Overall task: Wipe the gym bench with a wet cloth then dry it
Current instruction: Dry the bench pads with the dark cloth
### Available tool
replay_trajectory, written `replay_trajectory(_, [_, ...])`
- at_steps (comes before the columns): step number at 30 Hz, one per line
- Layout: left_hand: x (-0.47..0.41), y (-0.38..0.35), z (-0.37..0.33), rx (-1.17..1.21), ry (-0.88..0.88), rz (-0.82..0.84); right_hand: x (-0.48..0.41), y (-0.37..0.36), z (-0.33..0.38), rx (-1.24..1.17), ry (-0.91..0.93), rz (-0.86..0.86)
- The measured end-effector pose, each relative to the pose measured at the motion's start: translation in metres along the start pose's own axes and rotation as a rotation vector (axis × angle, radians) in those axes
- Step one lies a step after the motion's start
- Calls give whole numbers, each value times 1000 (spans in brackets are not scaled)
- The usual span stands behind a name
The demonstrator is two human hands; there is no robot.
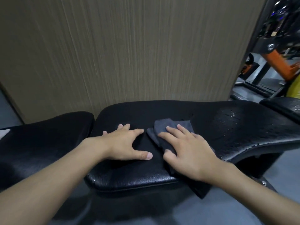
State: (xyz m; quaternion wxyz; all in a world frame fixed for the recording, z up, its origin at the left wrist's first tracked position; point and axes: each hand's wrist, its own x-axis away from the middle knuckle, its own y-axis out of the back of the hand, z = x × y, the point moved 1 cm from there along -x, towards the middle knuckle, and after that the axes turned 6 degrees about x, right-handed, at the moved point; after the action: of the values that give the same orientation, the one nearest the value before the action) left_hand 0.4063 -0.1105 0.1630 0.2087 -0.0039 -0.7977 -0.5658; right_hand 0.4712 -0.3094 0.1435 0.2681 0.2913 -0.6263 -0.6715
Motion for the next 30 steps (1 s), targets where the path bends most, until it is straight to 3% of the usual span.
replay_trajectory(7, [-10, 2, -13, -84, -132, -25, -34, 2, -12, -31, -13, 20])
replay_trajectory(18, [-32, -1, -22, -18, -63, 56, -208, -2, -68, -82, -201, 28])
replay_trajectory(23, [-33, -1, -23, -21, -67, 44, -167, -5, -63, -50, -135, -14])
replay_trajectory(30, [-29, 0, -25, -20, -82, 40, -22, 1, -40, 15, -84, -11])
